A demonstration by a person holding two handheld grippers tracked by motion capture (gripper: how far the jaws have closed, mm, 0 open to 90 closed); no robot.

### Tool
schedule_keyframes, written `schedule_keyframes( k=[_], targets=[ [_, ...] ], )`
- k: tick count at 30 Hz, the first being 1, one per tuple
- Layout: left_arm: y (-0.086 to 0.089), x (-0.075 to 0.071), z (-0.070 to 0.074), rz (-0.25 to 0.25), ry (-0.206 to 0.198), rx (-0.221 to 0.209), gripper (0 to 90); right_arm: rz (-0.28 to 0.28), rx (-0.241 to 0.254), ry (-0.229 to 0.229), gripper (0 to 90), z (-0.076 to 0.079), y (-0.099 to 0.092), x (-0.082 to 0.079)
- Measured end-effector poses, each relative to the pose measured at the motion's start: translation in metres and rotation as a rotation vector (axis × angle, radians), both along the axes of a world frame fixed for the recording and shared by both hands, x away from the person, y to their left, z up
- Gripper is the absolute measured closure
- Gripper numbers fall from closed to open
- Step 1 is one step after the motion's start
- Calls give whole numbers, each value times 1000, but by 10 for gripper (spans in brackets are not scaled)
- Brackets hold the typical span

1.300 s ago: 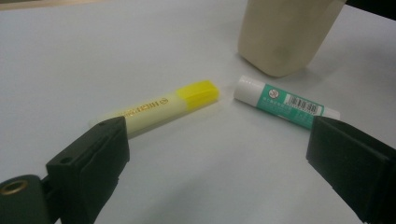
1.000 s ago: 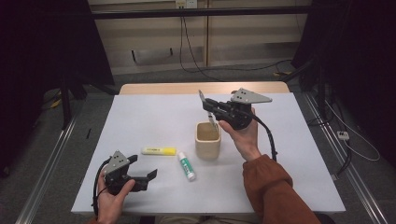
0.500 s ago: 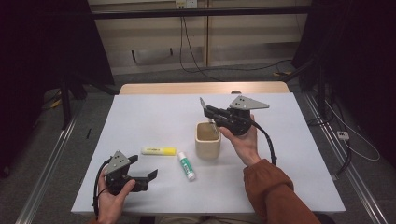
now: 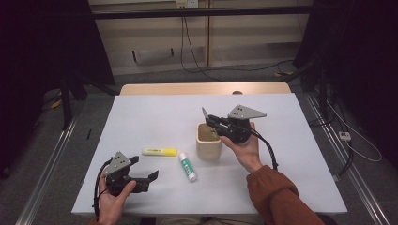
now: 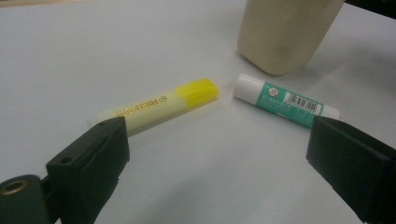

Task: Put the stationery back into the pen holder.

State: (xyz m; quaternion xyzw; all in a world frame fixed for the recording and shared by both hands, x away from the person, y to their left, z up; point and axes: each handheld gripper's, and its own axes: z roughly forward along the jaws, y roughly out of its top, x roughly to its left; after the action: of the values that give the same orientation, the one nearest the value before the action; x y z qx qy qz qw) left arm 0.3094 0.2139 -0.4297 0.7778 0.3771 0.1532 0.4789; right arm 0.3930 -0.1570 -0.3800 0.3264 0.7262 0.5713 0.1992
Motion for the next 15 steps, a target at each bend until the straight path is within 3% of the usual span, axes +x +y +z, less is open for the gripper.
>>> schedule_keyframes(
  k=[6,9,15],
  targets=[
    [-1,0,0,0,2,0,58,0,-3,13,776,-5,-7,-2],
    [0,0,0,0,2,-1,58,-7,19,37,617,-6,-10,0],
    [0,0,0,0,3,2,58,-18,13,44,436,-5,-12,1]
  ],
)
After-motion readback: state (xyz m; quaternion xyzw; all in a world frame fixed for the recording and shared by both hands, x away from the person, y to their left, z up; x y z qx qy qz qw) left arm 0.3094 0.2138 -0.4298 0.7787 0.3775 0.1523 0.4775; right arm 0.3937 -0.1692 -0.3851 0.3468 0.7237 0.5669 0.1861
